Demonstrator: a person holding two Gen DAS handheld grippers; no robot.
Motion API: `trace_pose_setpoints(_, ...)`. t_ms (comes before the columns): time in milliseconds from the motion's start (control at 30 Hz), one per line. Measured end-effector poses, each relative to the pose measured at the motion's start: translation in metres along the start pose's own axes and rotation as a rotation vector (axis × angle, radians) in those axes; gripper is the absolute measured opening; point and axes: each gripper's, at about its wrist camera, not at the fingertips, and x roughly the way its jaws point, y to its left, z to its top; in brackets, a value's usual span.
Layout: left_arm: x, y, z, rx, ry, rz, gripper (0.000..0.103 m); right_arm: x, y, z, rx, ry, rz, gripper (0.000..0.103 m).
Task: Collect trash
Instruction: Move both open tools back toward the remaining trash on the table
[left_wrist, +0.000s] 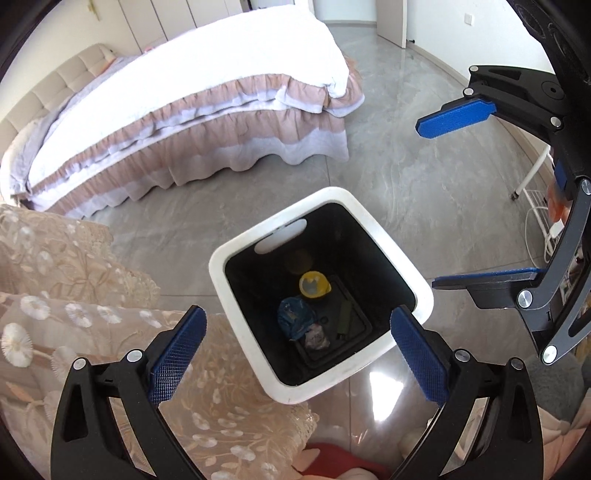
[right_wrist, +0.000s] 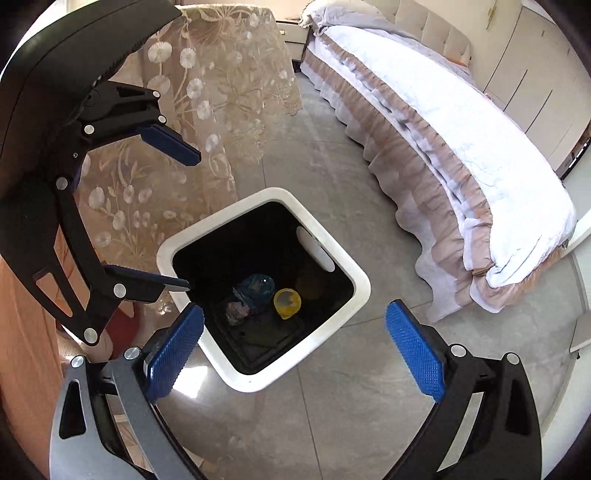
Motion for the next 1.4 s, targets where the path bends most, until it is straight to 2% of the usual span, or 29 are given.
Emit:
trace_pose_setpoints(233,-0.056,0.008,0.003,-0.086,-0.113,0.071,0.098,-0.04,0.008,0.016,0.023,-0.089,-0.042,0.098)
trace_pose_setpoints(533,-0.124,0.023,-0.014,-0.216,-0.215,0.179,0.098,-0.09,0.033,0.041,0.015,-0.213,-0.083,0.098)
trace_pose_setpoints(700,-0.165,0.033,-0.036,-0.287,-0.258,0.333,0.098,-0.116,0.055,0.062,0.054,-0.302,-0.112,0.098)
trace_pose_setpoints(867,-0.21,0.052,-0.071,-0.423,-0.305,0.487,0.098,-0.137,0.083,0.087,0.103,-0.413,-0.022,0.098)
trace_pose_setpoints(1033,-0.244,0.067,-0.114,-0.54,-0.286,0.625,0.098,-0.143,0.119,0.117,0.078,-0.471,0.051,0.098)
trace_pose_setpoints(1267,-0.287,0.088,-0.174,-0.735,-0.298,0.705,0.098,-0.152,0.17,0.143,0.076,-0.527,0.13,0.098)
trace_pose_setpoints(1400,-0.303,0.096,-0.2,-0.828,-0.32,0.735,0.098,-0.157,0.194,0.157,0.046,-0.554,0.134,0.098)
